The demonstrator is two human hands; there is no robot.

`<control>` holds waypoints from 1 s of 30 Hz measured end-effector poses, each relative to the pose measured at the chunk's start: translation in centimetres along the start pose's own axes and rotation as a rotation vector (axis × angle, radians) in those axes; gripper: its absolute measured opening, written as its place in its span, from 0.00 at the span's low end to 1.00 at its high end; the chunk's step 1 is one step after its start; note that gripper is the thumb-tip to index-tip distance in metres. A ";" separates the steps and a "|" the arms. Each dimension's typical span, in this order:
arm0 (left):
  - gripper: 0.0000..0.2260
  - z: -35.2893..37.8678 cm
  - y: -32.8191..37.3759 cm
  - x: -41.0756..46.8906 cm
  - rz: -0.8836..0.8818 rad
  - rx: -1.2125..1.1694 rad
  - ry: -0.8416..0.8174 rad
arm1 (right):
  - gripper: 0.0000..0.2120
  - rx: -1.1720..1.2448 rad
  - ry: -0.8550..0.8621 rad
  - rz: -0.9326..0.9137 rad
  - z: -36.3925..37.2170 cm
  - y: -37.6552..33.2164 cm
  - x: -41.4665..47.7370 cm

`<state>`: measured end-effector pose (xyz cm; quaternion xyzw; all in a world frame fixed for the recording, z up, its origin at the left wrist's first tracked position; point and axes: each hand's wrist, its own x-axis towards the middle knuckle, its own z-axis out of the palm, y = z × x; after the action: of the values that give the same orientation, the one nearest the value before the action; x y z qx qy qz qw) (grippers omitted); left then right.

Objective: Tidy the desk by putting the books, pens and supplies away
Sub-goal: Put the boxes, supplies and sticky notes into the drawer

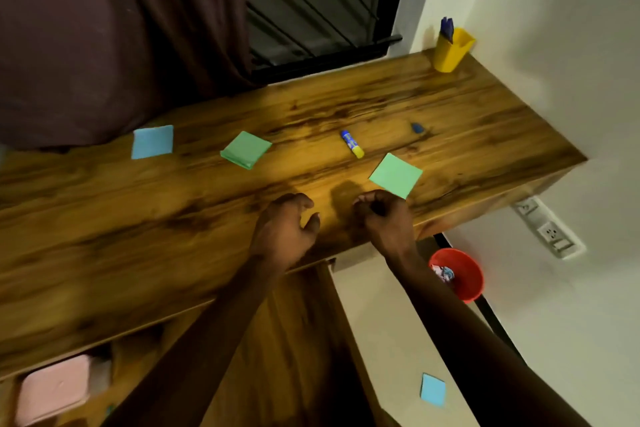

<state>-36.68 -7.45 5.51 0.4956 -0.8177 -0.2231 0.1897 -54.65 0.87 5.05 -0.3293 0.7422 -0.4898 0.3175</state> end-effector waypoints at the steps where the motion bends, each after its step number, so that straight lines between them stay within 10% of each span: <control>1: 0.13 0.8 0.6 1.0 0.006 0.000 0.005 | 0.05 0.004 0.009 0.007 -0.7 0.5 1.2; 10: 0.10 8.3 5.1 12.9 0.032 0.150 0.004 | 0.09 -0.146 0.113 -0.063 -7.3 2.5 12.4; 16: 0.32 11.5 5.6 18.4 0.148 0.319 -0.144 | 0.24 -0.392 0.082 -0.172 -9.9 3.1 19.6; 21: 0.23 13.1 5.5 20.4 0.231 0.485 -0.231 | 0.37 -0.732 -0.080 -0.139 -9.9 4.6 25.5; 30: 0.13 9.9 4.2 17.7 0.181 0.307 -0.105 | 0.04 -0.906 -0.055 -0.413 -9.2 3.2 26.0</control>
<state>-52.75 -19.83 1.17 0.4309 -0.8921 -0.1032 0.0883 -77.62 -14.22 1.15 -0.5872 0.7909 -0.1619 0.0584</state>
